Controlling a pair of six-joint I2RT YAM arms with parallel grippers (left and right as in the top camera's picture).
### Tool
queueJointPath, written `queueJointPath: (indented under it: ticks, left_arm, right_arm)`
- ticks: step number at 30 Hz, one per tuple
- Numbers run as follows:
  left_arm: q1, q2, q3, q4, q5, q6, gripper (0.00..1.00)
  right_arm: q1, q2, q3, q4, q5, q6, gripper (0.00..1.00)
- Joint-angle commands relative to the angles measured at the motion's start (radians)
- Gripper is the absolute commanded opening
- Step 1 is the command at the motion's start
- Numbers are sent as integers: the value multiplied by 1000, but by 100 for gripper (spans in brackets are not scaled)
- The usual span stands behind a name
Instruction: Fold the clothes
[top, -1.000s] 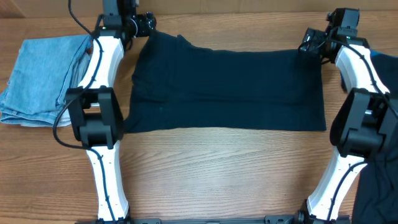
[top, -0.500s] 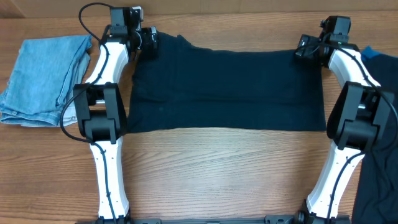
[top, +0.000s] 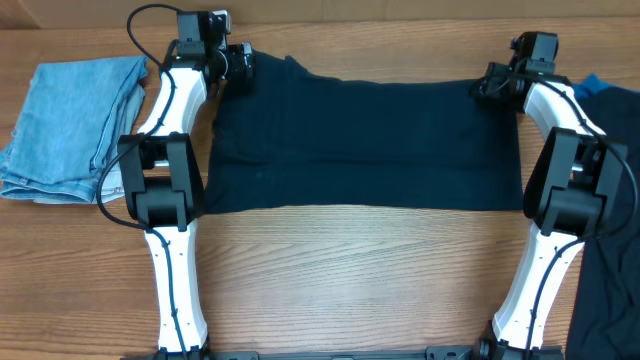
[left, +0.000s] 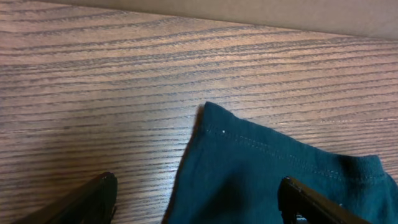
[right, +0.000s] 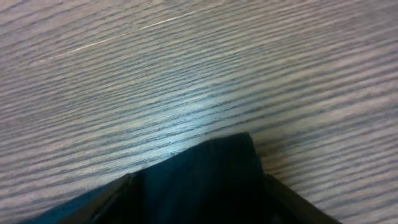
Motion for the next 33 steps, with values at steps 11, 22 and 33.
queueJointPath:
  ticks: [11,22,33]
  left_arm:
    - [-13,21,13,7,42,36,77]
    - [-57,56,13,3,-58,170,68]
    - [-71,72,11,10,-185,171,34]
  right_arm:
    - [0,42,12,5,-16,2,49]
    - [0,42,12,0,-16,2,49]
    - [0,42,12,-11,-16,2,49]
